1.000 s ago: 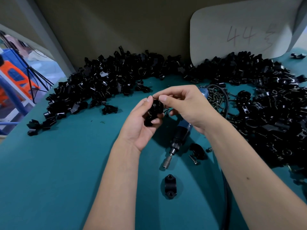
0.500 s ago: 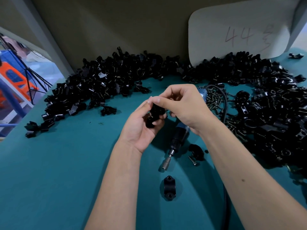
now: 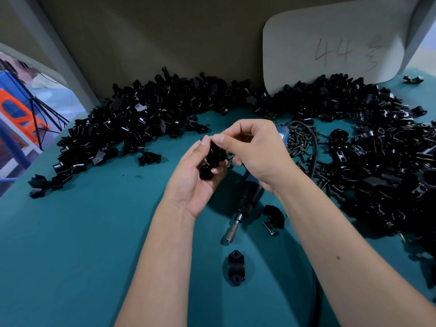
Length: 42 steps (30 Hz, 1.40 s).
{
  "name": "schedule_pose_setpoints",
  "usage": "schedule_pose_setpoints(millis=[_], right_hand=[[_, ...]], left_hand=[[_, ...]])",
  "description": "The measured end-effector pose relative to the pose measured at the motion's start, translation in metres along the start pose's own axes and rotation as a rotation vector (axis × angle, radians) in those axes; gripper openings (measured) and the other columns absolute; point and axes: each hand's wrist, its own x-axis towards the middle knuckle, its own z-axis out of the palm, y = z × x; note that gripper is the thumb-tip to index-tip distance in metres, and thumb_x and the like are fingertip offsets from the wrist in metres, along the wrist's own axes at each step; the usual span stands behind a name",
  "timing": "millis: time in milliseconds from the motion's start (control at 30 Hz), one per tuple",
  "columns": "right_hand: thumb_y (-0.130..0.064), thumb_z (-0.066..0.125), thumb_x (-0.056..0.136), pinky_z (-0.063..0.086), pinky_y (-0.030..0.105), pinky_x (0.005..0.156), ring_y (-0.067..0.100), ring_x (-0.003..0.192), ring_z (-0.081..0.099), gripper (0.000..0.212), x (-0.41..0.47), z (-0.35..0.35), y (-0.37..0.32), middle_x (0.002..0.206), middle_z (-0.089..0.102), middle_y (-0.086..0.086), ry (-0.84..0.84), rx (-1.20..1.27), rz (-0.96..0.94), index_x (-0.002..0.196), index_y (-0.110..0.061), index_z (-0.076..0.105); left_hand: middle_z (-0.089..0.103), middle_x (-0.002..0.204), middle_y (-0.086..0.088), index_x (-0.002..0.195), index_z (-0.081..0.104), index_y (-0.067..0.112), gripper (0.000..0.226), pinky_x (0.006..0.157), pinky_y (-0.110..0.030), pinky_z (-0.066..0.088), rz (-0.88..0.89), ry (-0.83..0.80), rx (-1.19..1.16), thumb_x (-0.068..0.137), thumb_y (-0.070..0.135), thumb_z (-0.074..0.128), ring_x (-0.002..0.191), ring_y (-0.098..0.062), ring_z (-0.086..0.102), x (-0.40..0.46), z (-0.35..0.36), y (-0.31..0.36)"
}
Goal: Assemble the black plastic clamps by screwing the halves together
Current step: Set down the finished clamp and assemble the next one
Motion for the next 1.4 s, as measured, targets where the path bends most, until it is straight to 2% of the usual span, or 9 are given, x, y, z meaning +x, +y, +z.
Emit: schedule_pose_setpoints(millis=[167,367,600,733,867,1000,1133,1233,1400], right_hand=[[-0.009,0.077,0.093,0.048,0.025,0.061,0.003,0.057,0.051,0.005,0.0,-0.006,-0.002,0.074,0.066,-0.001,-0.051,-0.117,-0.041,0.087,-0.007,0.075],[-0.012,0.077,0.093,0.046,0.028,0.06,0.011,0.056,0.05,0.007,0.0,-0.009,-0.002,0.073,0.066,0.009,-0.091,-0.096,-0.025,0.088,-0.006,0.077],[-0.02,0.085,0.086,0.041,0.023,0.051,0.007,0.047,0.049,0.02,0.001,-0.012,0.004,0.055,0.063,-0.004,-0.032,-0.204,-0.078,0.073,-0.01,0.073],[-0.01,0.077,0.093,0.048,0.026,0.058,0.014,0.055,0.053,0.012,0.001,-0.013,0.002,0.073,0.068,0.011,-0.114,-0.187,-0.092,0.084,-0.003,0.074],[0.001,0.065,0.099,0.048,0.026,0.064,0.013,0.059,0.052,0.012,0.001,-0.017,0.002,0.089,0.068,0.009,-0.247,-0.138,-0.076,0.098,0.003,0.077],[0.004,0.057,0.101,0.042,0.018,0.06,0.015,0.061,0.042,0.019,-0.001,-0.021,0.001,0.106,0.069,0.032,-0.319,-0.008,-0.024,0.107,0.005,0.075],[0.004,0.056,0.101,0.041,0.017,0.058,0.023,0.069,0.044,0.021,0.001,-0.026,0.006,0.111,0.072,0.025,-0.355,0.076,0.024,0.11,0.001,0.075],[0.002,0.059,0.1,0.042,0.018,0.058,0.012,0.073,0.055,0.024,0.001,-0.026,0.009,0.107,0.076,0.015,-0.333,0.145,0.054,0.116,-0.008,0.075],[0.006,0.069,0.093,0.04,0.018,0.052,0.019,0.068,0.054,0.024,0.003,-0.02,0.01,0.088,0.077,0.006,-0.247,0.159,-0.014,0.112,-0.007,0.074]], left_hand=[[0.066,0.089,-0.007,0.124,0.06,0.003,0.039,0.045,-0.015,0.035,-0.035,0.001,0.047,0.093,0.026,0.063,0.069,-0.014,0.049,-0.001,0.0,0.002],[0.066,0.084,-0.006,0.115,0.068,0.008,0.029,0.038,-0.013,0.028,-0.095,-0.037,0.074,0.101,0.031,0.057,0.064,-0.01,0.044,-0.002,0.0,0.004],[0.061,0.088,-0.008,0.099,0.068,0.009,0.021,0.04,-0.014,0.035,-0.097,-0.026,0.075,0.101,0.028,0.06,0.065,-0.012,0.046,0.0,-0.003,0.003],[0.062,0.091,-0.012,0.109,0.063,0.005,0.03,0.038,-0.012,0.033,-0.196,-0.083,0.031,0.096,0.032,0.062,0.065,-0.011,0.043,0.0,-0.005,0.007],[0.062,0.09,-0.017,0.114,0.065,0.01,0.029,0.035,-0.011,0.029,-0.305,-0.094,-0.057,0.092,0.028,0.057,0.064,-0.012,0.041,-0.001,-0.007,0.009],[0.06,0.086,-0.013,0.122,0.057,0.014,0.035,0.033,-0.012,0.028,-0.375,-0.108,-0.119,0.09,0.027,0.057,0.061,-0.012,0.045,-0.001,-0.009,0.009],[0.06,0.085,-0.013,0.11,0.065,0.008,0.028,0.032,-0.013,0.031,-0.435,-0.13,-0.153,0.09,0.028,0.059,0.062,-0.012,0.047,-0.001,-0.01,0.01],[0.061,0.084,-0.012,0.093,0.08,0.015,0.025,0.033,-0.012,0.03,-0.408,-0.117,-0.139,0.09,0.026,0.058,0.061,-0.013,0.047,-0.002,-0.009,0.01],[0.056,0.096,-0.011,0.115,0.08,0.02,0.035,0.037,-0.011,0.026,-0.351,-0.165,-0.08,0.095,0.028,0.053,0.065,-0.01,0.042,-0.002,-0.006,0.009]])
